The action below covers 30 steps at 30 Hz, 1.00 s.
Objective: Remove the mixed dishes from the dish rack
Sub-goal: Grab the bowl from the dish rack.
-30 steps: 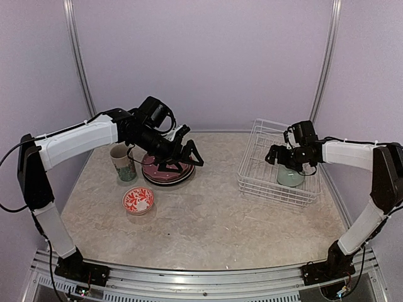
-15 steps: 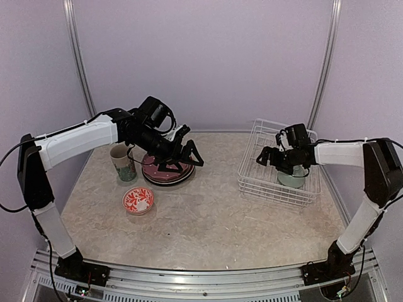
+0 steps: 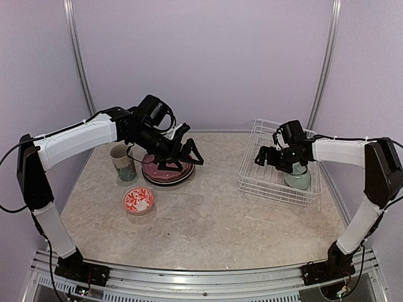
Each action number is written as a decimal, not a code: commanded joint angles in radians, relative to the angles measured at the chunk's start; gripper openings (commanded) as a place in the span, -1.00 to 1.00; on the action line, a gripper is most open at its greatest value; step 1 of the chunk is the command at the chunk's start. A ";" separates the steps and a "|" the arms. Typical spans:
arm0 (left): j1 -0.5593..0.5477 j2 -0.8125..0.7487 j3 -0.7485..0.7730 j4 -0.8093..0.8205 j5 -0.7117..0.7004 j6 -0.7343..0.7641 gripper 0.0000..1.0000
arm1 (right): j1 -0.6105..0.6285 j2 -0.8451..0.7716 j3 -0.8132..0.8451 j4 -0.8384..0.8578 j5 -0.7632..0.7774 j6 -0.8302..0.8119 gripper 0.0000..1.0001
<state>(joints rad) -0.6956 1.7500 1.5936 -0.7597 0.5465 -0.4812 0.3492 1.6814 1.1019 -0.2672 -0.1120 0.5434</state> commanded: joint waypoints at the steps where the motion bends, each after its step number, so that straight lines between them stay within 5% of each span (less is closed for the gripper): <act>1: -0.005 -0.033 0.021 -0.017 0.011 0.018 0.98 | 0.009 -0.138 0.041 -0.186 0.228 -0.016 1.00; 13: -0.005 -0.039 0.020 -0.015 0.020 0.014 0.98 | 0.078 -0.040 0.168 -0.605 0.702 -0.282 1.00; 30: -0.005 -0.045 0.018 -0.018 0.015 0.016 0.98 | 0.124 0.219 0.239 -0.604 0.875 -0.501 0.99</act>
<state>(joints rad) -0.6956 1.7378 1.5940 -0.7643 0.5602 -0.4816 0.4561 1.8519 1.3128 -0.8581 0.7082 0.0753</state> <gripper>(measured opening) 0.990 0.997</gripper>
